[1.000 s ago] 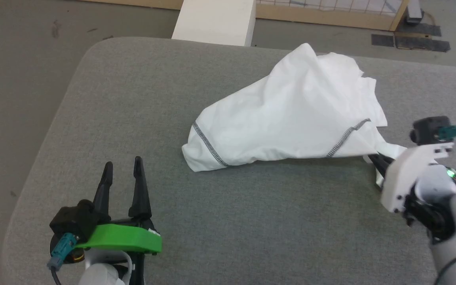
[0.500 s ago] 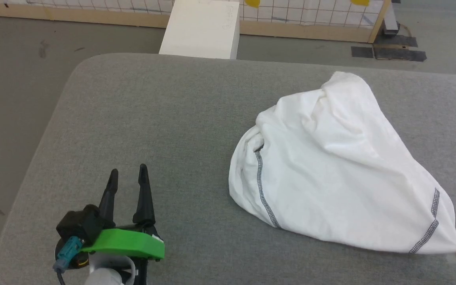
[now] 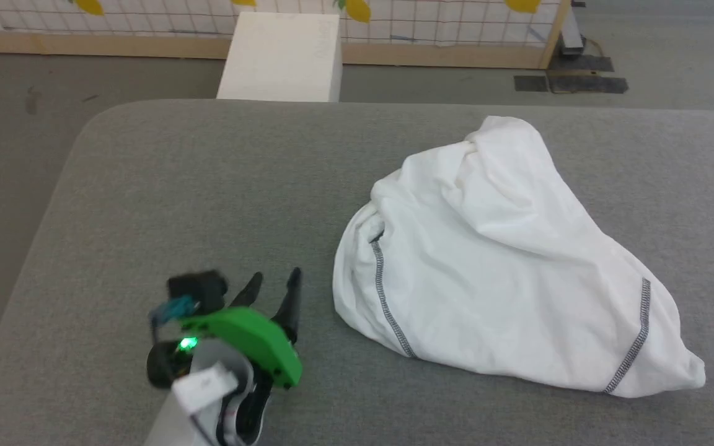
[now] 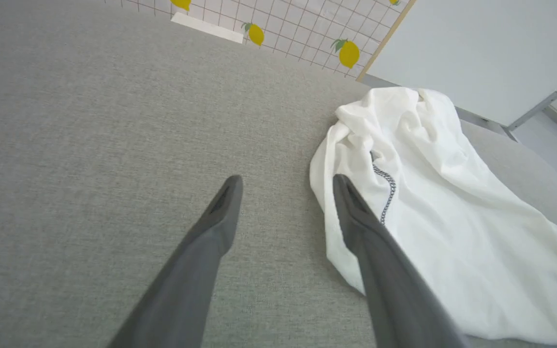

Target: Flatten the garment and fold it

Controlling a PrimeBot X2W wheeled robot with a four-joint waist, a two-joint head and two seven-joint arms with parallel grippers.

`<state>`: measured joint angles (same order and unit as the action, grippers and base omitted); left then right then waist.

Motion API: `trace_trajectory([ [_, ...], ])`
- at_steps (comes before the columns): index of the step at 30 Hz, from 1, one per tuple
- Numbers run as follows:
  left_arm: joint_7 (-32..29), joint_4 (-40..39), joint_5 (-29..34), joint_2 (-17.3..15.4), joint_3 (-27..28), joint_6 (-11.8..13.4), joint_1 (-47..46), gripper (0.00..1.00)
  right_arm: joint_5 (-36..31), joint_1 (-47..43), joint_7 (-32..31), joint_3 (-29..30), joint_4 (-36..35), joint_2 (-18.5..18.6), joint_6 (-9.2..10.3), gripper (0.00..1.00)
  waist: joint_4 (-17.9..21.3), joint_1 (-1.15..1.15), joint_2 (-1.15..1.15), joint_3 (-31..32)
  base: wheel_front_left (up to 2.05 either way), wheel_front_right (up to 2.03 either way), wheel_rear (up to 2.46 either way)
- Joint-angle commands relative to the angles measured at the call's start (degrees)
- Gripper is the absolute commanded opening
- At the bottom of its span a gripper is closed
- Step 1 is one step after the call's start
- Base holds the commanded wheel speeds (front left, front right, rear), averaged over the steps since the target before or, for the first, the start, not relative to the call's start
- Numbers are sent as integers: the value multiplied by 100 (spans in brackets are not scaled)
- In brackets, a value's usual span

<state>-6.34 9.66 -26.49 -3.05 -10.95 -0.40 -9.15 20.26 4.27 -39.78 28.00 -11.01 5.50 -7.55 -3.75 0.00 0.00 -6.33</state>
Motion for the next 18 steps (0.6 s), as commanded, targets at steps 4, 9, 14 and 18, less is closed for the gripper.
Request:
trace_trajectory([
  [4, -1107, 502, -6, -33, -291, 108, -754, 100, -220, 225, 395, 62, 343, -104, 6, 100, 311, 0, 0, -138, 0, 0, 0],
  [9, -2039, 1064, 121, -150, -420, 370, -1323, 100, -263, 374, 541, -72, 534, -166, 6, 100, 615, 0, 0, -296, 0, 0, 0],
  [14, -2148, 1326, 112, -173, -425, 410, -1536, 100, -304, 428, 602, -66, 663, -200, 6, 100, 796, 0, 0, -419, 0, 0, 0],
  [18, -1964, 1519, 155, -205, -421, 415, -1614, 71, -314, 450, 650, -102, 703, -215, 6, 100, 863, 0, 0, -494, 0, 0, 0],
])
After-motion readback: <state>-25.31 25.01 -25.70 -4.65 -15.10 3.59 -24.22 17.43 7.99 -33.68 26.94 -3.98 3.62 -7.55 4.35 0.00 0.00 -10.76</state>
